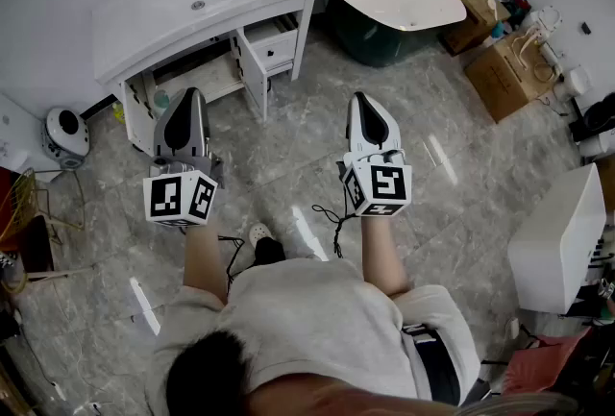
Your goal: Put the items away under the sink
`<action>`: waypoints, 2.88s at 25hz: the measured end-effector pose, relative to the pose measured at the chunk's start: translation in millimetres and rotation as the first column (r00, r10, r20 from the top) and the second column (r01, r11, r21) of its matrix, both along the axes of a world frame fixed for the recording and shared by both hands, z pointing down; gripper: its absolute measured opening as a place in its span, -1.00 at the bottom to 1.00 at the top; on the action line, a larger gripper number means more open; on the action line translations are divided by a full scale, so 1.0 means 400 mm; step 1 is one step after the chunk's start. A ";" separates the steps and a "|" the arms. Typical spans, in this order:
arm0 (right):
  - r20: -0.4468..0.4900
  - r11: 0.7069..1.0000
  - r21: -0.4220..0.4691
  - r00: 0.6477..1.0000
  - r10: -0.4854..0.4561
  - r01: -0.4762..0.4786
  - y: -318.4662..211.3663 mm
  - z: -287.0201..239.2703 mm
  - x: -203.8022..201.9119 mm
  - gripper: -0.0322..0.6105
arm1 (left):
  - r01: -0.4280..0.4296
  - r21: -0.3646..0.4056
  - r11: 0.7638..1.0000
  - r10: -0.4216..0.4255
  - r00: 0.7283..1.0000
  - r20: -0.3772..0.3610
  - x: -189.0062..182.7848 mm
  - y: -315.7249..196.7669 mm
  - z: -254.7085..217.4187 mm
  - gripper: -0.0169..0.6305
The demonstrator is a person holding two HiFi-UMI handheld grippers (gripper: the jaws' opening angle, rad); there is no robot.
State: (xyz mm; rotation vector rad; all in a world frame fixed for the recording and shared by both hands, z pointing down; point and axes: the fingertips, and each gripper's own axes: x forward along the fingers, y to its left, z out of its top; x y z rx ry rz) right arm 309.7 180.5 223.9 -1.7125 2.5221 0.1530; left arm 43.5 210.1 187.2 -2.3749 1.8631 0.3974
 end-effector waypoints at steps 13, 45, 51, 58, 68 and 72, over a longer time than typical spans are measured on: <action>0.017 1.000 0.007 0.999 0.030 -0.030 -0.057 -0.007 -0.030 -0.87 | -0.032 0.014 0.999 0.032 0.999 -0.001 -0.030 -0.063 -0.015 -0.92; 0.044 0.999 0.049 0.999 -0.006 0.004 -0.601 -0.048 -0.157 -0.87 | -0.063 0.062 0.996 0.061 0.998 0.032 -0.131 -0.578 -0.068 -0.92; 0.039 0.997 0.067 0.998 -0.044 0.041 -0.773 -0.081 -0.139 -0.87 | -0.029 0.069 0.997 0.027 0.999 0.032 -0.108 -0.726 -0.085 -0.92; 0.044 0.994 0.069 0.996 -0.083 0.079 -0.946 -0.086 -0.097 -0.87 | 0.004 0.079 0.997 -0.006 1.000 0.021 -0.062 -0.875 -0.092 -0.92; 0.056 0.991 0.043 0.990 -0.129 0.127 -1.083 -0.042 -0.074 -0.87 | 0.014 0.058 0.998 -0.016 1.000 0.022 -0.010 -1.002 -0.065 -0.92; 0.051 0.990 0.036 0.989 -0.140 0.138 -1.133 -0.036 -0.088 -0.87 | 0.011 0.056 0.998 -0.012 1.000 0.018 -0.014 -1.057 -0.059 -0.92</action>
